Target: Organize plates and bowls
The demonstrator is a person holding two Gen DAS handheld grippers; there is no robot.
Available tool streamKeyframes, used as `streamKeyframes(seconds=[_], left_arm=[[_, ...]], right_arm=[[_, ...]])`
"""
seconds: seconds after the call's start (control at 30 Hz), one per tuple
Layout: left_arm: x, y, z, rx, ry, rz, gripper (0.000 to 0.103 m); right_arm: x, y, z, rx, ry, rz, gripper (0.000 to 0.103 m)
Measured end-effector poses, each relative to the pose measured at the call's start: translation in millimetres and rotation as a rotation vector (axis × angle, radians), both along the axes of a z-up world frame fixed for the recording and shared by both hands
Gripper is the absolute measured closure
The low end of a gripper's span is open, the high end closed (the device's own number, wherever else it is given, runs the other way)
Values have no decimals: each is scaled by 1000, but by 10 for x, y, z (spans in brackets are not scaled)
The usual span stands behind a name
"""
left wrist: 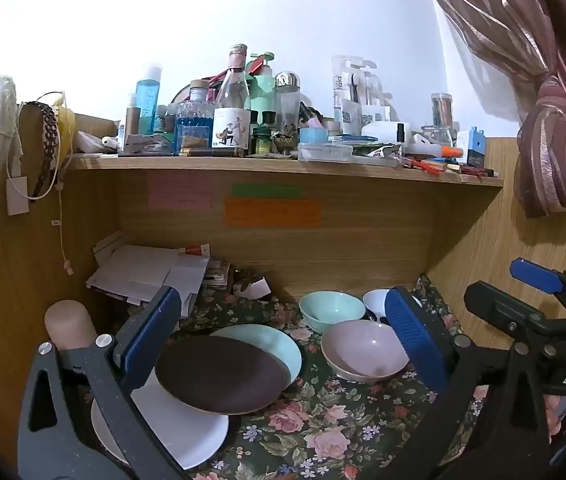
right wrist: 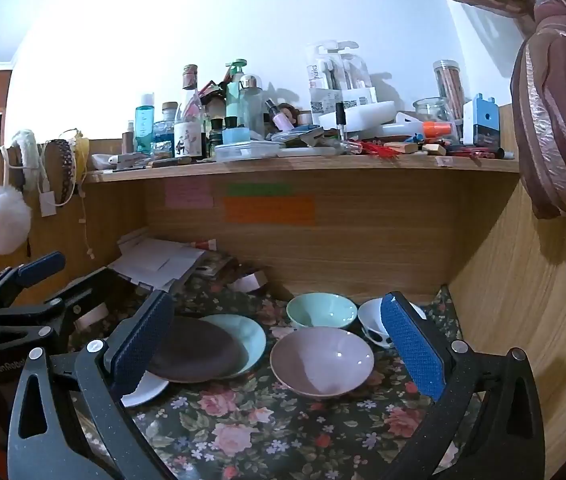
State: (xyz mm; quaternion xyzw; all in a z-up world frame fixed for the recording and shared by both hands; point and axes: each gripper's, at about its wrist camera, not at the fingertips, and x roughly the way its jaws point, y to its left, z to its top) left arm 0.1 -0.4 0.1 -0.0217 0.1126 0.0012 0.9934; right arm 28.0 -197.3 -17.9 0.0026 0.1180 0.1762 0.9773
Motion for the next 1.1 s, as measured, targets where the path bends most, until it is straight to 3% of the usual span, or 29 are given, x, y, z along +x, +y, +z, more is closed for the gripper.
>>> streamKeyframes(seconds=[1.1], left_arm=[[46,60,-23,-1,3,1,0]], right_arm=[[-21,35,43,25,5,13,0]])
